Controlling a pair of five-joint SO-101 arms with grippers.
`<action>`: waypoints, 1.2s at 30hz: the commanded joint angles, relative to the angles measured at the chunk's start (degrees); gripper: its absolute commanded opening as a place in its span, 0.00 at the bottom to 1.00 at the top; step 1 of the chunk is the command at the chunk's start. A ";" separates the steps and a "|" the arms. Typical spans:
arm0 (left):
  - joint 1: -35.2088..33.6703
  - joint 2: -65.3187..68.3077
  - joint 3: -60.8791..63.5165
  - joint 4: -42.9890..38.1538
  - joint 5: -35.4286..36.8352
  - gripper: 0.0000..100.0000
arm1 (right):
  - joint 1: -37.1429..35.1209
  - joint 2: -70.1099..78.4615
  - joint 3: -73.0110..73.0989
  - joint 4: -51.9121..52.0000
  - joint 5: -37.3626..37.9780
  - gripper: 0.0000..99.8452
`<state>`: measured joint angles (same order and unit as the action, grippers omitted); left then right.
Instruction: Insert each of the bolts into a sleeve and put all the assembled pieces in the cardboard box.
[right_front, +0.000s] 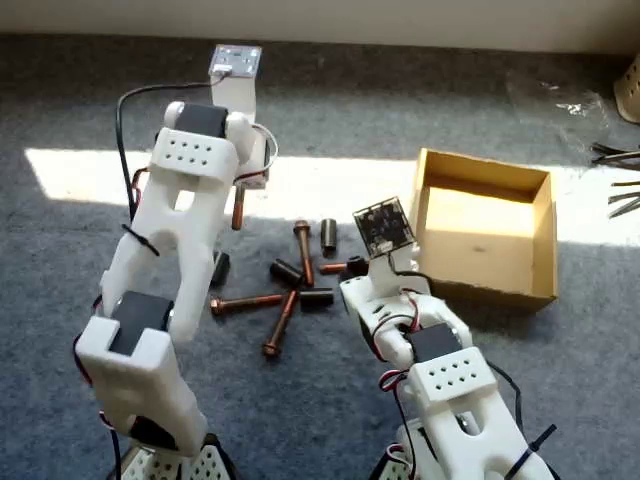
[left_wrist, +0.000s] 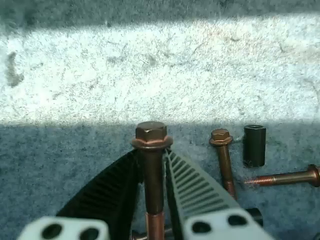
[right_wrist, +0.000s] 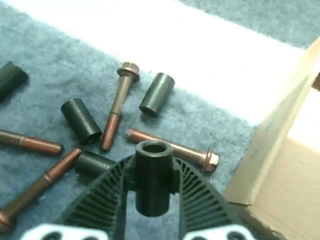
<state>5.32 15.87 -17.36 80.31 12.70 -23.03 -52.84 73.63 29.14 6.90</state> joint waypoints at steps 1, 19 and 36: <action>0.66 -14.46 1.19 0.18 -1.05 0.01 | -1.45 -1.27 -0.48 -2.15 0.00 0.00; 5.58 -48.66 35.65 -21.27 -7.03 0.01 | -7.34 -1.27 -4.53 -4.00 -2.73 0.00; 9.89 -78.81 64.13 -38.42 -1.85 0.01 | -7.60 -22.29 6.20 -10.15 -5.63 0.00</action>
<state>11.03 -56.13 44.18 46.46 10.24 -30.24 -69.63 79.08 20.44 1.71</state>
